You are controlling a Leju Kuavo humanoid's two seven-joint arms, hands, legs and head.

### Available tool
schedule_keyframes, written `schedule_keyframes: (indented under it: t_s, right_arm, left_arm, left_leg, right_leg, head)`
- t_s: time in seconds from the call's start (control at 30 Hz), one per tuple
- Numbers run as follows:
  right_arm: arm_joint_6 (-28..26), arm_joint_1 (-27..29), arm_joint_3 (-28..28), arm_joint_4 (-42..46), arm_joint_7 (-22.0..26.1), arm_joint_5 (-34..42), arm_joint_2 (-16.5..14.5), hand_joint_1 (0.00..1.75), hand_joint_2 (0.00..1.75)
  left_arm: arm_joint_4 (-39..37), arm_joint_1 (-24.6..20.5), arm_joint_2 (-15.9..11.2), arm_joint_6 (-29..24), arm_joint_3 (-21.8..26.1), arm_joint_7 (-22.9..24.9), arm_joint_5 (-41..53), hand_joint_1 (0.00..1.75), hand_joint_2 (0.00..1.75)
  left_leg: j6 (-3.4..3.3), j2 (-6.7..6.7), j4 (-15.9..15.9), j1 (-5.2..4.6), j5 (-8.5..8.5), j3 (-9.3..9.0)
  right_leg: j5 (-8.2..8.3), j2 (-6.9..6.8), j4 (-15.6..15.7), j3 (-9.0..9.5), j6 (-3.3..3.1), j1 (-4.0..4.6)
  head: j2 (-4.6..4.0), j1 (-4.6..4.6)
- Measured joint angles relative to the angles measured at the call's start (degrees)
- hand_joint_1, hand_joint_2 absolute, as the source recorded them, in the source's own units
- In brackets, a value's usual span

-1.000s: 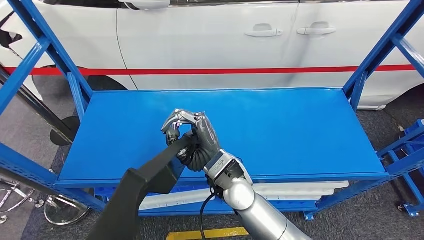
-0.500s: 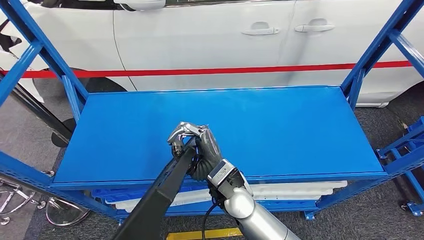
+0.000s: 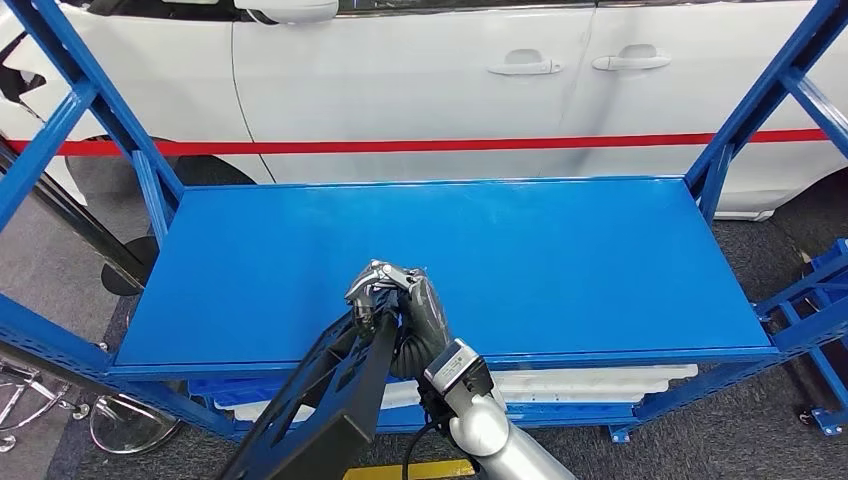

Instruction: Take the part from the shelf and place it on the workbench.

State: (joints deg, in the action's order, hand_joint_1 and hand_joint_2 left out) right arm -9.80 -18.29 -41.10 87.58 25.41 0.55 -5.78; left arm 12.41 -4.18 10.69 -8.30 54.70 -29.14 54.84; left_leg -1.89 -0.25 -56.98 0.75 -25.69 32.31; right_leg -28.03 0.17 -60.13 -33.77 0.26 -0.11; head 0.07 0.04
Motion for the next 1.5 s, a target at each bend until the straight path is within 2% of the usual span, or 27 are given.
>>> schedule_keyframes:
  t_s: [0.1, 0.13, 0.17, 0.2, 0.3, 0.37, 0.47, 0.5, 0.57, 0.63, 0.67, 0.7, 0.73, 0.8, 0.87, 0.93, 1.0, 1.07, 1.13, 1.17, 1.2, 1.23, 1.27, 1.33, 1.37, 1.47, 1.5]
  right_arm:
    - [-0.04, 1.16, 0.03, 0.41, 0.29, 0.01, 0.26, 1.75, 1.75]
    - [-0.03, 1.59, 0.03, 0.53, 0.35, 0.01, 0.36, 1.75, 1.75]
    - [-0.02, 1.96, 0.03, 0.65, 0.42, 0.01, 0.43, 1.75, 1.75]
    - [-0.01, 2.2, 0.03, 0.76, 0.47, 0.02, 0.48, 1.75, 1.75]
    - [0.07, 2.39, 0.03, 1.08, 0.56, 0.02, 0.51, 1.75, 1.75]
    - [0.13, 2.46, 0.04, 1.23, 0.6, 0.05, 0.5, 1.75, 1.75]
    - [0.17, 2.55, 0.05, 1.37, 0.67, 0.09, 0.49, 1.75, 1.75]
    - [0.2, 2.55, 0.05, 1.4, 0.69, 0.09, 0.48, 1.75, 1.75]
    - [0.29, 2.54, 0.05, 1.43, 0.7, 0.14, 0.42, 1.75, 1.75]
    - [0.39, 2.55, 0.05, 1.42, 0.71, 0.21, 0.38, 1.75, 1.75]
    - [0.42, 2.56, 0.05, 1.42, 0.71, 0.24, 0.38, 1.75, 1.75]
    - [0.44, 2.57, 0.06, 1.42, 0.71, 0.24, 0.38, 1.75, 1.75]
    - [0.45, 2.58, 0.07, 1.42, 0.71, 0.24, 0.38, 1.75, 1.75]
    - [0.48, 2.56, 0.08, 1.43, 0.72, 0.24, 0.36, 1.75, 1.75]
    - [0.47, 2.52, 0.09, 1.44, 0.74, 0.23, 0.33, 1.75, 1.75]
    - [-0.25, 2.44, 0.13, 1.52, 1.18, -0.19, 0.31, 1.75, 1.75]
    - [-1.74, 2.01, 0.31, 2.0, 1.65, -0.91, 0.38, 1.75, 1.75]
    - [-2.73, 1.13, 0.68, 2.83, 1.37, -1.22, 0.56, 1.75, 1.75]
    - [-2.93, 0.45, 1.08, 3.51, 0.99, -1.2, 0.74, 1.75, 1.75]
    - [-2.93, 0.3, 1.24, 3.73, 0.96, -1.19, 0.8, 1.75, 1.75]
    - [-2.94, 0.21, 1.34, 3.92, 0.95, -1.18, 0.84, 1.75, 1.75]
    - [-2.96, 0.11, 1.4, 4.09, 0.97, -1.19, 0.86, 1.75, 1.75]
    - [-3.09, -0.02, 1.45, 4.26, 1.02, -1.25, 0.86, 1.75, 1.75]
    - [-4.09, -0.53, 1.58, 4.84, 1.32, -1.66, 0.89, 1.75, 1.75]
    - [-4.82, -1.04, 1.76, 5.39, 1.27, -1.9, 1.01, 1.75, 1.75]
    - [-5.69, -4.48, 2.87, 8.27, -0.94, -1.52, 1.95, 1.75, 1.75]
    - [-5.25, -6.06, 3.27, 9.41, -2.09, -0.88, 2.26, 1.75, 1.75]
  left_arm:
    - [0.0, -0.05, 0.02, -0.04, 0.28, -0.06, -0.27, 0.0, 1.75]
    - [0.0, -0.05, 0.02, -0.05, 0.37, -0.02, -0.31, 0.0, 1.75]
    - [0.0, -0.05, 0.02, -0.05, 0.45, 0.13, -0.37, 0.0, 1.75]
    - [0.0, -0.05, 0.03, -0.07, 0.54, 0.41, -0.46, 0.0, 1.75]
    - [-0.01, -0.07, 0.08, -0.13, 1.13, 1.88, -0.98, 0.0, 1.75]
    - [-0.01, -0.1, 0.11, -0.13, 1.57, 2.78, -1.32, 0.0, 1.75]
    - [0.0, -0.12, 0.1, -0.11, 2.06, 3.55, -1.6, 0.0, 1.75]
    - [0.0, -0.13, 0.1, -0.11, 2.23, 3.74, -1.63, 0.0, 1.75]
    - [0.0, -0.16, 0.11, -0.11, 2.57, 4.2, -1.69, 0.0, 1.75]
    - [-0.01, -0.13, 0.13, -0.11, 2.78, 4.58, -1.7, 0.0, 1.75]
    - [-0.01, -0.12, 0.14, -0.11, 2.82, 4.7, -1.7, 0.0, 1.75]
    - [-0.01, -0.12, 0.14, -0.11, 2.84, 4.77, -1.7, 0.0, 1.75]
    - [-0.01, -0.14, 0.13, -0.11, 2.86, 4.81, -1.72, 0.0, 1.75]
    - [0.0, -0.29, 0.13, -0.11, 2.87, 4.84, -1.75, 0.0, 1.75]
    - [0.0, -0.45, 0.13, -0.12, 2.87, 4.84, -1.69, 0.0, 1.75]
    - [0.0, -0.45, 0.14, -0.1, 2.87, 4.84, -1.47, 0.0, 1.75]
    - [-0.01, -0.45, 0.19, 0.0, 2.87, 4.83, -1.08, 0.0, 1.75]
    - [0.0, -0.55, 0.23, 0.08, 2.87, 4.83, -0.81, 0.0, 1.75]
    - [0.0, -0.59, 0.22, 0.08, 2.87, 4.83, -0.72, 0.0, 1.75]
    - [0.0, -0.59, 0.22, 0.08, 2.87, 4.83, -0.68, 0.0, 1.75]
    - [0.0, -0.59, 0.22, 0.09, 2.87, 4.83, -0.63, 0.0, 1.75]
    - [-0.01, -0.58, 0.22, 0.09, 2.87, 4.83, -0.6, 0.0, 1.75]
    - [-0.01, -0.58, 0.25, 0.1, 2.87, 4.83, -0.55, 0.0, 1.75]
    - [-0.02, -0.58, 0.32, 0.16, 2.87, 4.83, -0.36, 0.0, 1.75]
    - [-0.01, -0.59, 0.36, 0.2, 2.87, 4.83, -0.17, 0.0, 1.75]
    - [-0.01, -0.63, 0.36, 0.32, 2.86, 4.83, 0.45, 0.0, 1.75]
    - [-0.02, -0.63, 0.34, 0.38, 2.85, 4.85, 0.58, 0.0, 1.75]
  left_leg:
    - [-0.55, 0.13, 0.32, 0.08, 0.23, 0.0]
    - [-0.57, 0.14, 0.3, 0.05, 0.22, 0.03]
    - [-0.56, 0.13, 0.25, 0.05, 0.19, 0.02]
    - [-0.51, 0.1, 0.17, 0.05, 0.14, -0.01]
    - [0.0, -0.03, -0.53, -0.04, -0.26, -0.01]
    - [0.55, -0.07, -0.96, -0.22, -0.41, 0.24]
    - [1.49, -0.06, -1.24, -0.1, -0.62, 0.51]
    - [1.8, -0.04, -2.29, -0.05, -1.63, 0.89]
    - [2.29, 0.02, -7.79, 0.06, -5.66, 2.93]
    - [2.6, 0.02, -15.14, 0.12, -9.55, 5.51]
    - [2.64, 0.02, -16.89, 0.13, -10.14, 5.87]
    - [2.58, 0.02, -16.44, 0.12, -9.65, 5.16]
    - [2.43, 0.02, -13.61, 0.12, -8.22, 3.27]
    - [1.94, 0.0, -5.22, -0.01, -5.29, -1.62]
    - [1.44, -0.07, -0.75, -0.32, -4.09, -3.79]
    - [0.91, -0.12, -0.47, -0.5, -3.55, -3.45]
    - [0.08, 0.13, -0.17, -0.27, -2.5, -3.03]
    - [-0.72, 0.45, 0.05, -0.06, -1.28, -1.98]
    - [-1.0, 0.58, -0.09, -0.13, -0.25, -0.39]
    - [-0.95, 0.62, -0.19, -0.17, 0.22, 0.37]
    - [-0.85, 0.63, -0.35, -0.18, 0.64, 1.08]
    - [-0.72, 0.63, -0.58, -0.18, 0.98, 1.74]
    - [-0.57, 0.62, -0.88, -0.18, 1.25, 2.32]
    - [-0.11, 0.56, -1.5, -0.31, 1.74, 3.31]
    - [0.2, 0.53, -1.69, -0.37, 2.04, 3.6]
    - [1.29, 0.53, -1.81, -0.42, 2.94, 4.27]
    - [1.64, 0.51, -2.31, -0.37, 2.27, 4.76]
  right_leg:
    - [-5.31, -0.02, -9.75, -4.5, 0.63, -0.24]
    - [-6.34, -0.03, -12.86, -6.0, 0.79, -0.35]
    - [-6.27, -0.04, -14.19, -6.67, 0.92, -0.47]
    - [-5.08, -0.06, -13.29, -6.24, 0.98, -0.59]
    - [0.26, -0.14, -2.44, -1.03, 0.64, -0.76]
    - [1.09, -0.07, 0.94, 0.4, 0.17, -0.59]
    - [1.58, -0.07, 1.22, 0.24, -0.87, -0.48]
    - [1.87, -0.16, 1.42, 0.15, -1.3, -0.57]
    - [2.34, -0.37, 1.62, -0.25, -1.92, -0.67]
    - [2.67, -0.48, 1.41, -0.99, -2.12, -0.53]
    - [2.84, -0.51, 1.25, -1.38, -2.12, -0.46]
    - [3.01, -0.51, 1.08, -1.73, -2.08, -0.42]
    - [3.19, -0.49, 0.93, -2.01, -1.99, -0.4]
    - [3.59, -0.45, 0.72, -2.37, -1.61, -0.32]
    - [4.1, -0.46, 0.69, -2.57, -0.91, -0.25]
    - [4.76, -0.48, 0.91, -2.66, -0.1, -0.26]
    - [3.69, -0.34, 0.07, -3.16, 0.52, -0.35]
    - [-0.94, -0.2, -4.7, -5.0, 0.92, -0.49]
    - [-5.72, -0.2, -12.09, -7.19, 1.29, -0.61]
    - [-6.54, -0.21, -14.49, -7.47, 1.43, -0.65]
    - [-6.2, -0.21, -14.96, -6.74, 1.5, -0.66]
    - [-4.92, -0.22, -13.03, -4.77, 1.45, -0.66]
    - [-3.45, -0.22, -9.36, -1.93, 1.3, -0.66]
    - [-2.21, -0.19, -1.62, 3.22, 0.75, -0.44]
    - [-2.19, -0.17, 0.48, 4.35, 0.46, -0.29]
    - [-1.41, -0.18, 1.39, 3.65, -0.61, -0.22]
    - [-0.84, -0.22, 1.47, 3.16, -1.12, -0.37]
  head:
    - [0.0, 0.01]
    - [0.0, 0.01]
    - [0.0, 0.01]
    - [0.0, 0.01]
    - [0.0, 0.01]
    - [0.0, -0.01]
    - [0.0, -0.01]
    - [0.0, -0.01]
    - [0.0, -0.02]
    - [0.0, -0.02]
    - [0.0, -0.02]
    - [0.0, -0.02]
    - [0.0, -0.02]
    - [0.0, -0.02]
    - [0.0, -0.02]
    - [0.0, -0.01]
    - [0.0, 0.01]
    - [0.0, 0.01]
    - [0.0, 0.01]
    - [0.0, 0.01]
    - [0.0, 0.01]
    - [0.0, 0.0]
    - [0.0, 0.01]
    - [0.0, -0.01]
    - [0.0, -0.01]
    - [0.0, -0.02]
    - [0.0, -0.03]
